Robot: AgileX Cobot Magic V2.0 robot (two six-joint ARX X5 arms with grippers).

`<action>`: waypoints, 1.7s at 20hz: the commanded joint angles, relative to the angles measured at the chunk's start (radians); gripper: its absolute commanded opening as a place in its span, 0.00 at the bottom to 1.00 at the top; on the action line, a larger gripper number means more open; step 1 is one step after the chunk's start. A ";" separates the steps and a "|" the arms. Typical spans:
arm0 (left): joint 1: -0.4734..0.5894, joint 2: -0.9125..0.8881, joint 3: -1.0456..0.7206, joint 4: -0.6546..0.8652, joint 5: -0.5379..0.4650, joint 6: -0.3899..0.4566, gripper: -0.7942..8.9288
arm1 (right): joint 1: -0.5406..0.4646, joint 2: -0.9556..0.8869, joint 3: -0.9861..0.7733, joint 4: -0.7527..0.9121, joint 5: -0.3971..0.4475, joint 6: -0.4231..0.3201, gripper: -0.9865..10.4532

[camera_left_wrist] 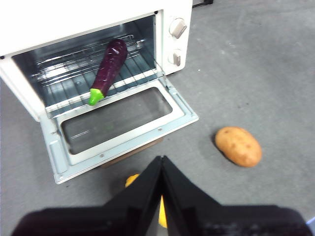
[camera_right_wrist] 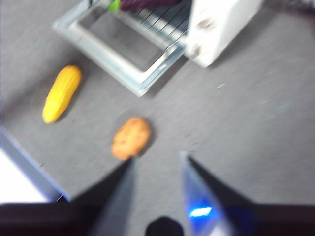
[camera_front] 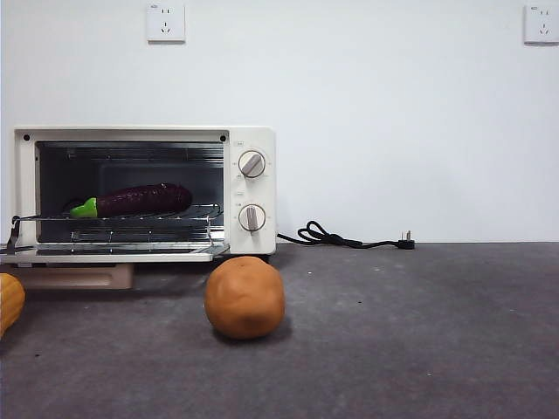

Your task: Take the eggplant from the table,put the eggplant in the oven

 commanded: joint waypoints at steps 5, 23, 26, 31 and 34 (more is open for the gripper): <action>0.019 0.010 -0.002 0.006 -0.063 0.002 0.08 | 0.002 -0.118 -0.002 -0.022 0.016 -0.019 0.08; 0.289 0.340 -0.029 0.114 0.155 -0.008 0.08 | 0.002 -0.317 -0.086 -0.022 -0.148 -0.036 0.08; 0.363 0.438 -0.070 0.165 0.231 -0.014 0.08 | 0.002 -0.368 -0.086 -0.022 -0.145 -0.036 0.08; 0.448 0.587 -0.121 0.211 0.258 -0.013 0.08 | 0.002 -0.430 -0.086 -0.022 -0.123 -0.027 0.08; 0.500 0.649 -0.139 0.253 0.298 -0.010 0.08 | 0.002 -0.457 -0.086 -0.022 -0.114 -0.018 0.08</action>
